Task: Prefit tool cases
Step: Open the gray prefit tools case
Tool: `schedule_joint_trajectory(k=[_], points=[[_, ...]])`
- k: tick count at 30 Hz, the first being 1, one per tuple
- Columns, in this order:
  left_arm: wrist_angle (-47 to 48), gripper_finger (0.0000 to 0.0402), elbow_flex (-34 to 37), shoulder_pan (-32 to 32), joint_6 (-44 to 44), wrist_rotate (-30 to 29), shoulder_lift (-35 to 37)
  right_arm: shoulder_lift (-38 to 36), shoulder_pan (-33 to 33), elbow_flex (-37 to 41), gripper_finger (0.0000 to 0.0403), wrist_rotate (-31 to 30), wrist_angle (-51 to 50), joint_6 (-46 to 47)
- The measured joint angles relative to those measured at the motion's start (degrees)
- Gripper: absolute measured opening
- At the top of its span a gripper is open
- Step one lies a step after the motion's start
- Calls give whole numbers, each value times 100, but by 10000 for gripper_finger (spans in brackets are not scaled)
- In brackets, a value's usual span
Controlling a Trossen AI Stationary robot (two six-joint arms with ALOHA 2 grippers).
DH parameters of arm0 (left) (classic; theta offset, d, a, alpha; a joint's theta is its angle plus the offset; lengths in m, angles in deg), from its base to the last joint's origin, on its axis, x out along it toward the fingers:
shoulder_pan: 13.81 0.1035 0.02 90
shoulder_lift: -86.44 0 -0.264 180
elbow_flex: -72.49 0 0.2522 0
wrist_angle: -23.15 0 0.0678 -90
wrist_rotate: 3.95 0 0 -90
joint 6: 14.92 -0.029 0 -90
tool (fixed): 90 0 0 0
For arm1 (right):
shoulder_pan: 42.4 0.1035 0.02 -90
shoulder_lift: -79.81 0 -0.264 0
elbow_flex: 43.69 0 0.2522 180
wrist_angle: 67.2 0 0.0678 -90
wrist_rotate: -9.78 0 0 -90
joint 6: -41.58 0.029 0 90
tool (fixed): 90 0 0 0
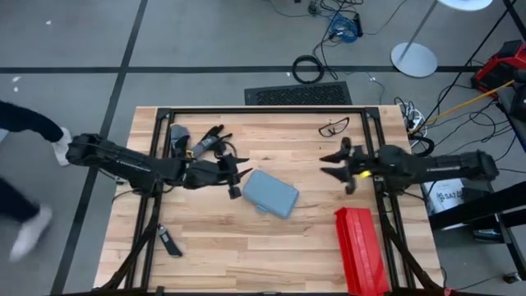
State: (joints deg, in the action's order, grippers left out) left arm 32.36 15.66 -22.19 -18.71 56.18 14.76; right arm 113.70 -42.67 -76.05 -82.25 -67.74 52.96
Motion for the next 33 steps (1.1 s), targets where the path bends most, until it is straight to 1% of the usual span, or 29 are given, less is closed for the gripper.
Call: schedule_joint_trajectory(k=[2, 6, 7, 10, 12, 15, 17, 20, 27, 29, 33], points=[[602, 146, 0, 7, 42, -4, -9, 826, 143, -493, 162, -28, -371, -58], [1765, 146, 0, -47, 403, -11, 4, 2416, 567, -1477, 162, -571, -994, -361], [2040, 146, 0, -81, 505, -13, 16, 2772, 681, -1715, 162, -601, -1074, -464], [2650, 146, 0, -217, 816, -11, 18, 3676, 1030, -2460, 162, -599, -1253, -703], [2973, 146, 9, -308, 995, -11, 17, 4153, 1256, -2968, 162, -813, -1533, -858], [3038, 146, 134, -379, 1270, -6, 20, 4828, 1538, -3714, 162, -1481, -2458, -1074], [3056, 146, 231, -420, 1459, -6, 17, 5246, 1674, -4134, 162, -1758, -2990, -1076], [3051, 146, 352, -481, 1761, -13, 17, 5752, 1815, -4536, 162, -1866, -3302, -1021], [2824, 146, 699, -594, 2006, -45, 19, 6705, 1817, -5193, 162, -1919, -3341, -1292], [2945, 146, 699, -594, 2055, -196, 20, 7002, 1816, -5481, 162, -1929, -3421, -1521], [3224, 146, 698, -589, 2305, -736, 39, 7566, 1918, -6104, 162, -1944, -3953, -1948]])
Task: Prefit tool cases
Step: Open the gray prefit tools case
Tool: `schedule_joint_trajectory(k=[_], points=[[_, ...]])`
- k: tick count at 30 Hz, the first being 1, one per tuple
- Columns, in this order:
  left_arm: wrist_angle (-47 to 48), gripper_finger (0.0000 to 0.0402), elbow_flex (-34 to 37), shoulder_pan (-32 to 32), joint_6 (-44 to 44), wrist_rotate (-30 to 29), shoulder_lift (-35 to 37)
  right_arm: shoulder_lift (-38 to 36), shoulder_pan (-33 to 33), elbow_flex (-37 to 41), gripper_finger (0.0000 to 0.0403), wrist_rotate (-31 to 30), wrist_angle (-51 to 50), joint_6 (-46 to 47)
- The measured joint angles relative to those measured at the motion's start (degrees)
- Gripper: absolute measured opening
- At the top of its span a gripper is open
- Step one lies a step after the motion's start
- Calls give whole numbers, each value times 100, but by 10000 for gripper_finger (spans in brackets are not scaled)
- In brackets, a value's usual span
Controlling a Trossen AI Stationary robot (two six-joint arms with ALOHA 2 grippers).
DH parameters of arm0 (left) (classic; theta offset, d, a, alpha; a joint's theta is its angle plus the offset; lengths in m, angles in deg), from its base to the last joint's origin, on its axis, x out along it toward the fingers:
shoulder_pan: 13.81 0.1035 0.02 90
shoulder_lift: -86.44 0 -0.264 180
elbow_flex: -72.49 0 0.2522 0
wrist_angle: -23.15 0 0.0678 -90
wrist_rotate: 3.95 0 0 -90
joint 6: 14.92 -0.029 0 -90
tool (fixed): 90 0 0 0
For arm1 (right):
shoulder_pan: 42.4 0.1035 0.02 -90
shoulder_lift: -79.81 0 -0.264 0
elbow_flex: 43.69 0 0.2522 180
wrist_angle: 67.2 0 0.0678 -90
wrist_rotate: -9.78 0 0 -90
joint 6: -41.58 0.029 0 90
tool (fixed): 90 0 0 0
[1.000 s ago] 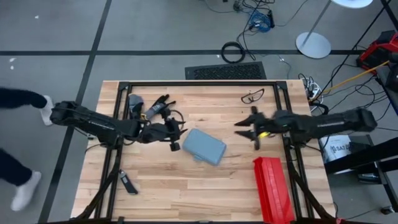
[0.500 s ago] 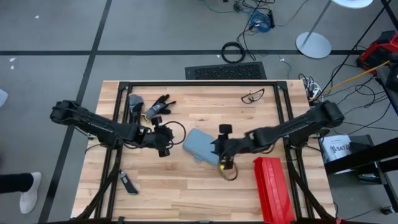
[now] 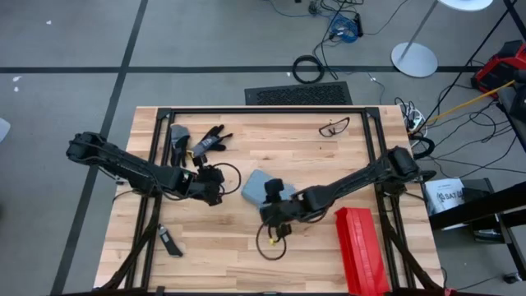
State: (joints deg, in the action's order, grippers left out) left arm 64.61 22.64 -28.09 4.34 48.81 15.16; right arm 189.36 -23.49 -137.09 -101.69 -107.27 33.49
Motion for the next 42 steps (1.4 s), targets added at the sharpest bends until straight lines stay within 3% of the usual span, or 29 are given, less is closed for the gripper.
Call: schedule_joint_trajectory(k=[6, 15, 25, 31, 36, 42], points=[[490, 146, -1, -1, 791, -437, 2, 520, 171, -387, 162, -672, -354, -182], [1817, 146, -1, -1, 2011, -831, 0, 1023, 184, -387, 162, -789, -36, -239], [1933, 146, -1, -1, 2248, -1085, 0, 1409, 186, -389, 158, -1723, 166, -581], [1920, 146, -3, -1, 2250, -1101, 0, 1413, 188, -389, 114, -2184, 185, -750], [1913, 146, -3, -1, 2354, -1104, 0, 1413, 200, -387, 23, -2238, 170, -949], [1909, 146, -7, -1, 2399, -1108, 0, 1296, 312, -384, 9, -2534, 274, -1065]])
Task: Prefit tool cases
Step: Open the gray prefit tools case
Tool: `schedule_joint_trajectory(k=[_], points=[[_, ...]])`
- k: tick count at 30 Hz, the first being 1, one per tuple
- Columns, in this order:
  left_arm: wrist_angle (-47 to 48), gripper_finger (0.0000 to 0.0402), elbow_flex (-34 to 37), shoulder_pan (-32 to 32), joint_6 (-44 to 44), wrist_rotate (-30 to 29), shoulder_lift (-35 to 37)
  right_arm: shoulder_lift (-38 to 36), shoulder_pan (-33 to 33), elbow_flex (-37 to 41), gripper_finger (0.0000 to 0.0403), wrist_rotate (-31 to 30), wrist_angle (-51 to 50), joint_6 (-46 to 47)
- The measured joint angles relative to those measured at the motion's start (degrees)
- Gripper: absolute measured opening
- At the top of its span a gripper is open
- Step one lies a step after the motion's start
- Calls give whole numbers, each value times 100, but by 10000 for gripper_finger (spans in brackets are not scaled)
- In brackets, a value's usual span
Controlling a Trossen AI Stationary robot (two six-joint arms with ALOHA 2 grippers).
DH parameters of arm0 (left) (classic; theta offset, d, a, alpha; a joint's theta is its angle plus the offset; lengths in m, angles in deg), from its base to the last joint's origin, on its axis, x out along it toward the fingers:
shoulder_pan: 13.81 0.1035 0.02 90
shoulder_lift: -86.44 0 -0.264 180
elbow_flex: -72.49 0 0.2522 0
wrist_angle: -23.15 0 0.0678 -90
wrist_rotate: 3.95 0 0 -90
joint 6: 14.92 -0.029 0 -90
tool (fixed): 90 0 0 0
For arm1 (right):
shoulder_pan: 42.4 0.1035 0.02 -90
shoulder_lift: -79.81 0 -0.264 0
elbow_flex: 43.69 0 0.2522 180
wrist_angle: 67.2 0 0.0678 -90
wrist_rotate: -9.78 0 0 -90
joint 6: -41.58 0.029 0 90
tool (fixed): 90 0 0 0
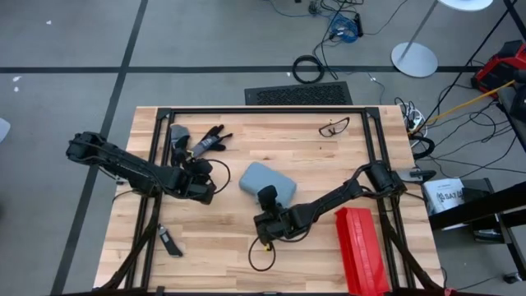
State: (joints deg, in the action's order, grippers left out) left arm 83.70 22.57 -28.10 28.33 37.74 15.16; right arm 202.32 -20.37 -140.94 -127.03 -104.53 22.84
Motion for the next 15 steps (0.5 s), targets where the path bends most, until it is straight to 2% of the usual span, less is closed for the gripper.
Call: schedule_joint_trajectory(k=[8, 15], points=[[-271, 146, 0, -53, -4, -23, 0, -695, 31, -2, 7, 173, -147, 887], [-715, 146, -2, -304, -14, -29, 0, -1559, -527, -2, 7, 1910, -780, 2297]])
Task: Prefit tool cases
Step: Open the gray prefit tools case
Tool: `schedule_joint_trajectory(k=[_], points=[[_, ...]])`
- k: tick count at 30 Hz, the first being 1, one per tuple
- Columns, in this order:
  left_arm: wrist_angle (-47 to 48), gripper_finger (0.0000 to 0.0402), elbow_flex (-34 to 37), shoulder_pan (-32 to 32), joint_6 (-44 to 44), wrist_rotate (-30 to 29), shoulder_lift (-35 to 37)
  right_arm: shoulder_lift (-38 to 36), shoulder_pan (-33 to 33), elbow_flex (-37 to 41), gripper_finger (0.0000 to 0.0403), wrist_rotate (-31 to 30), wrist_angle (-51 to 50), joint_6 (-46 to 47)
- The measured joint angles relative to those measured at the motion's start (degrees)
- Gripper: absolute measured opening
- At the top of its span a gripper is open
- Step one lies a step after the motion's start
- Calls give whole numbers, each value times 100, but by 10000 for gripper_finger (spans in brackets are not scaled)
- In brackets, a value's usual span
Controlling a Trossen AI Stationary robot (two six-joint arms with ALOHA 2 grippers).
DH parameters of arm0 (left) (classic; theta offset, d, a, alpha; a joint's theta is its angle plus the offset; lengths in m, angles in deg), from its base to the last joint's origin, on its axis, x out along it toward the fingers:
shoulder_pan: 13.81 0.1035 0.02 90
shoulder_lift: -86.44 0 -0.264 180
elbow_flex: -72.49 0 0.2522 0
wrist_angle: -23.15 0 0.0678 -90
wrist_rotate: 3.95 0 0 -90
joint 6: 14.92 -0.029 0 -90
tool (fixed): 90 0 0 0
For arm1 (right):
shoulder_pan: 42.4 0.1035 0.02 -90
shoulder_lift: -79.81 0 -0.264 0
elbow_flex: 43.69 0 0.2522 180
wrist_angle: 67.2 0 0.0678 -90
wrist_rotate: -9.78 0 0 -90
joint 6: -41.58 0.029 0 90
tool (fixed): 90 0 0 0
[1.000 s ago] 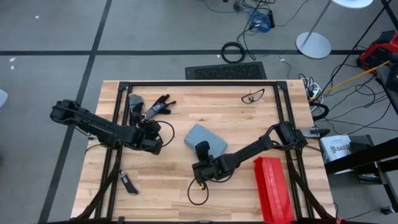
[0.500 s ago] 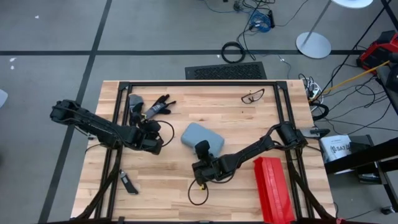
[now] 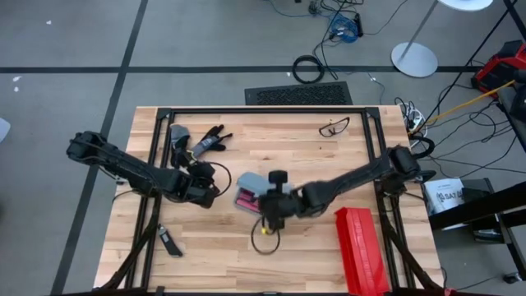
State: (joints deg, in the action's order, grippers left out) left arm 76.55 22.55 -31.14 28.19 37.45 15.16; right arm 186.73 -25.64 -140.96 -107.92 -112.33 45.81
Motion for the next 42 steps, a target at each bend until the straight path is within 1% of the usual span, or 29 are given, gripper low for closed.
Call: schedule_joint_trajectory(k=[3, 5, 9, 11, 17, 20, 26, 28, 32, 35, 38, 42], points=[[-352, 146, 0, -154, -138, -10, 0, -151, -305, -15, 7, 415, -263, 228], [-612, 146, 0, -271, -232, -11, 0, -159, -488, -15, 7, 724, -370, 190], [-977, 146, 0, -456, -318, -11, 15, -72, -743, 297, 6, 986, -135, 7], [-996, 146, -25, -534, -321, -10, 17, -64, -852, 452, 6, 1152, -74, 13], [-1003, 146, -66, -680, -336, -16, 17, -147, -974, 503, 6, 1177, 89, 15], [-1049, 146, -66, -682, -336, -81, 22, -317, -1038, 503, 6, 1304, 112, 52], [-1347, 146, -68, -686, -345, -113, 22, -788, -1245, 503, 6, 1273, -43, 71], [-1615, 146, -88, -731, -482, -16, 54, -910, -1384, 497, 6, 1301, -197, 72], [-2412, 146, -292, -882, -967, 486, 175, -991, -1718, 496, 6, 1279, -486, -54], [-2808, 146, -422, -1020, -1228, 754, 317, -981, -1924, 719, 6, 1195, -291, -268], [-2830, 146, -558, -1154, -1242, 770, 508, -964, -2147, 1079, 6, 1164, -71, -384], [-2820, 146, -637, -1284, -1296, 748, 744, -888, -2329, 1640, 6, 1494, 401, -463]])
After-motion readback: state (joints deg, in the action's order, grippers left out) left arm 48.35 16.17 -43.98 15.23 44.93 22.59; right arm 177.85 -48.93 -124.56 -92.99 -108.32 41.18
